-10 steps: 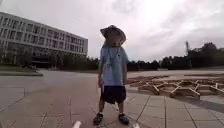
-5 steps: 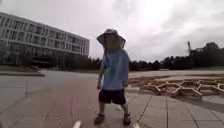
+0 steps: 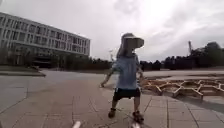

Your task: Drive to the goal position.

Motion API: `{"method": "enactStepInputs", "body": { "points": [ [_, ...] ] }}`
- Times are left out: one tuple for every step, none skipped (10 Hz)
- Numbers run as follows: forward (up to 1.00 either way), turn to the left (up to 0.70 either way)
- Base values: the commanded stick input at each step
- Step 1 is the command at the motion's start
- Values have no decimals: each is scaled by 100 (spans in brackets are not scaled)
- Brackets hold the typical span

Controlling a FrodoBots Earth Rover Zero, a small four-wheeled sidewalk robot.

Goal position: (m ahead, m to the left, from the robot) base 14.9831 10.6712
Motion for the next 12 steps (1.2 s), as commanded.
{"method": "enactStepInputs", "body": {
  "points": [
    [0, 0],
    [0, 0],
    [0, 0],
    [2, 0],
    [11, 0],
    [36, 0],
    [70, 0],
    [70, 1],
    [70, 8],
    [70, 28],
    [70, 35],
    [70, 35]
  ]
}}
